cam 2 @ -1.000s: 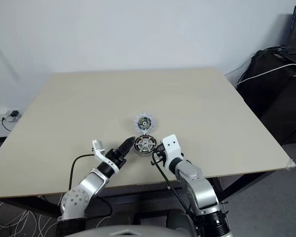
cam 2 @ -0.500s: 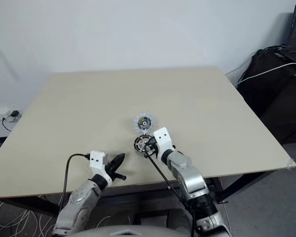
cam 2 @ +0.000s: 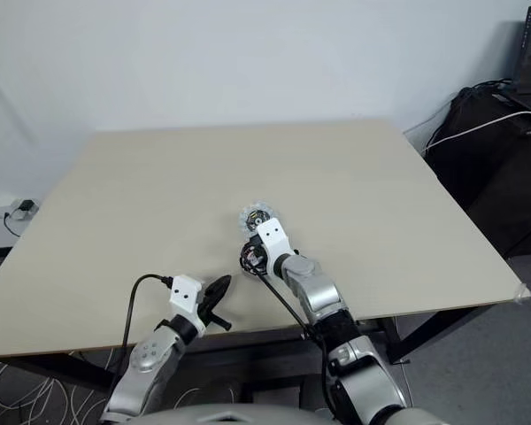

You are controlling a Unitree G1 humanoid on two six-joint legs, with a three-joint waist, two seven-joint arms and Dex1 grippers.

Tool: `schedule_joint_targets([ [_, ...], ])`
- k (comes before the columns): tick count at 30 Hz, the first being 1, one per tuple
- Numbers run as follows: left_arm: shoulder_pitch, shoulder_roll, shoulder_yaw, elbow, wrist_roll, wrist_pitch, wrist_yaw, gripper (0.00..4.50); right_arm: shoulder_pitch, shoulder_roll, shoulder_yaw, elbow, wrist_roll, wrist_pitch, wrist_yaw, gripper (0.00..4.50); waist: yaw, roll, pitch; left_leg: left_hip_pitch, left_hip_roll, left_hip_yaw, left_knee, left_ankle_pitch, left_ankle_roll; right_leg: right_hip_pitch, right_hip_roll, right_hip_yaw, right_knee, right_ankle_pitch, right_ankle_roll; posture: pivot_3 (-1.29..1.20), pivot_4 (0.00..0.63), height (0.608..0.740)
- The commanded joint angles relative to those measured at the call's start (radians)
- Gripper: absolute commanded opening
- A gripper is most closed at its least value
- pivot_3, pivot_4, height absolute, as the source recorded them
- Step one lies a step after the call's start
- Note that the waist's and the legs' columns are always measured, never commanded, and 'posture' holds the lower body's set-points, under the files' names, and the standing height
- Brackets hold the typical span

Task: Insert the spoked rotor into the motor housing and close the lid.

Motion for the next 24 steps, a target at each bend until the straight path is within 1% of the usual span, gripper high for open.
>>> schedule_joint_targets([
  [1, -0.017, -0.01, -0.001, -0.019, -0.007, -0.016, -0.009, 0.02, 0.0, -0.012, -0.006, 0.028, -0.014, 0.011, 0.009, 0.0, 0.0, 0.003, -0.002, 0.0, 0.0, 0.0, 0.0, 0.0, 0.0, 0.0, 0.0, 0.0, 0.0, 0.0, 0.0, 0.0, 0.0, 0.74],
  [3, -0.02, -0.013, -0.002, -0.019, -0.007, -0.014, -0.011, 0.02, -0.001, -0.026, -0.002, 0.001, -0.012, 0.008, 0.03, 0.0, 0.001, 0.005, -0.004, 0.001, 0.0, 0.0, 0.0, 0.0, 0.0, 0.001, 0.0, 0.0, 0.0, 0.0, 0.0, 0.0, 0.0, 0.74],
  [6, -0.027, -0.02, -0.006, -0.013, -0.002, -0.015, -0.011, 0.02, -0.011, -0.079, 0.023, -0.123, -0.002, 0.009, 0.117, 0.0, 0.003, 0.006, -0.004, 0.001, 0.0, 0.0, 0.001, 0.0, 0.0, 0.002, 0.0, 0.0, 0.0, 0.0, 0.001, 0.0, 0.0, 0.74],
  [9, -0.034, -0.025, -0.008, -0.008, -0.002, -0.014, -0.015, 0.02, -0.031, -0.191, 0.104, -0.248, -0.033, 0.004, 0.246, 0.0, 0.001, 0.006, -0.004, 0.0, 0.0, 0.0, 0.001, 0.0, 0.001, 0.001, 0.0, 0.0, 0.0, 0.0, 0.002, 0.0, 0.0, 0.74],
  [11, -0.037, -0.027, -0.009, -0.005, -0.004, -0.014, -0.017, 0.02, -0.042, -0.248, 0.141, -0.292, -0.046, 0.005, 0.307, 0.0, -0.001, 0.006, -0.004, 0.0, 0.0, 0.0, 0.001, 0.0, 0.001, 0.001, 0.0, 0.0, 0.0, -0.002, 0.004, 0.0, 0.0, 0.74],
  [14, -0.041, -0.029, -0.009, 0.0, -0.007, -0.016, -0.022, 0.0, -0.078, -0.355, 0.226, -0.337, -0.09, -0.017, 0.435, 0.6, -0.001, 0.006, -0.004, 0.0, 0.0, 0.0, 0.001, 0.0, 0.001, 0.001, 0.001, -0.001, 0.0, -0.003, 0.005, 0.0, 0.0, 0.74],
  [18, -0.046, -0.031, -0.006, 0.006, -0.014, -0.02, -0.035, 0.0, -0.135, -0.415, 0.318, -0.303, -0.166, -0.081, 0.523, 1.83, 0.002, 0.006, -0.004, 0.0, 0.0, 0.0, 0.002, 0.0, 0.001, 0.001, 0.0, -0.001, 0.0, -0.003, 0.005, 0.0, 0.0, 0.74],
  [21, -0.043, -0.034, -0.001, 0.005, -0.017, -0.022, -0.039, 0.0, -0.189, -0.424, 0.387, -0.234, -0.243, -0.141, 0.558, 2.8, 0.003, 0.006, -0.004, 0.0, 0.0, 0.0, 0.002, 0.0, 0.001, 0.001, 0.0, -0.001, 0.0, -0.003, 0.006, 0.0, 0.0, 0.74],
  [24, -0.036, -0.036, 0.003, 0.001, -0.02, -0.022, -0.04, 0.0, -0.239, -0.406, 0.433, -0.168, -0.285, -0.184, 0.603, 2.8, 0.003, 0.006, -0.004, 0.0, 0.0, 0.0, 0.003, 0.0, 0.001, 0.002, 0.0, -0.001, 0.0, -0.002, 0.005, 0.0, 0.0, 0.74],
])
